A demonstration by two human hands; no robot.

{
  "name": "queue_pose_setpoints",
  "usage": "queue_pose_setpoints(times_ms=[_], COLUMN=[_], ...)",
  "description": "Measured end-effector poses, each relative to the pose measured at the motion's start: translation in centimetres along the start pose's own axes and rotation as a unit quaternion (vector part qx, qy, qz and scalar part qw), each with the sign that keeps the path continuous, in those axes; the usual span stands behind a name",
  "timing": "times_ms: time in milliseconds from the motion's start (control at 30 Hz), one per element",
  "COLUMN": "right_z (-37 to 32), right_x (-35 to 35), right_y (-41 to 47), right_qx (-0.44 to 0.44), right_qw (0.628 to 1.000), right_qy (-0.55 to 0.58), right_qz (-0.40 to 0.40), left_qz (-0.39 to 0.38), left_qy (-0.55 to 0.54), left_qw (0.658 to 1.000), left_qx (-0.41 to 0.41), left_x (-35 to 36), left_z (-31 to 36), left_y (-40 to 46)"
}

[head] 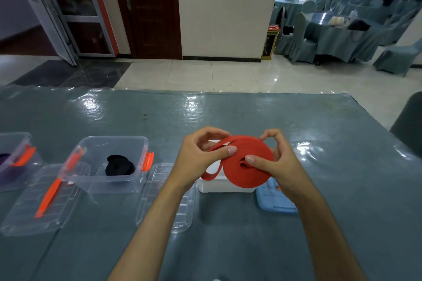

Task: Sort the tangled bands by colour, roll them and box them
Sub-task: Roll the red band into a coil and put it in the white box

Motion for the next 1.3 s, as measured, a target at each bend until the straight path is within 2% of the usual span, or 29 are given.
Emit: queue_pose_setpoints(times_ms=[167,267,400,533,700,867,1000,1133,1300], right_z=[0.1,1.3,2.8,4.3,6.0,8.5,10.4,14.5,21.1], right_x=[-0.4,-0.9,-0.8,-0.4,-0.9,-0.1,-1.8,-3.3,-3.8], right_y=[-0.1,0.1,0.1,0.6,1.9,4.0,6.4,8.7,11.2], right_qx=[-0.040,-0.028,-0.009,0.012,0.035,0.086,0.109,0.168,0.277], right_qw=[0.997,0.992,0.990,0.984,0.966,0.964,0.974,0.964,0.933], right_qy=[0.032,0.055,0.064,0.080,0.119,0.153,0.052,-0.053,-0.197], right_qz=[0.052,0.106,0.128,0.161,0.227,0.201,0.193,0.197,0.117], left_qz=[0.037,0.059,0.092,0.176,0.144,0.165,0.196,0.223,0.244], left_qy=[-0.041,-0.045,-0.027,-0.073,-0.105,-0.123,-0.102,-0.064,-0.014], left_qw=[0.998,0.997,0.995,0.982,0.984,0.977,0.970,0.959,0.936], left_qx=[-0.007,0.000,0.013,0.002,-0.027,-0.054,-0.100,-0.163,-0.254], left_x=[-0.2,-0.4,-0.8,-1.7,0.0,-1.2,-3.2,-4.5,-5.6], left_z=[-2.1,-3.0,-4.0,-5.4,-7.6,-9.1,-11.5,-16.0,-22.9], left_y=[-1.3,-2.1,-2.8,-3.4,-2.8,-0.3,2.4,5.0,7.3])
Point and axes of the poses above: each hand's wrist, its own y-axis towards the middle knuckle, its own x-axis out of the palm, z = x × y, the point moved 10 cm from there along y, towards the middle knuckle, and after that the axes turned 6 degrees about -y, right-handed, at the moved point
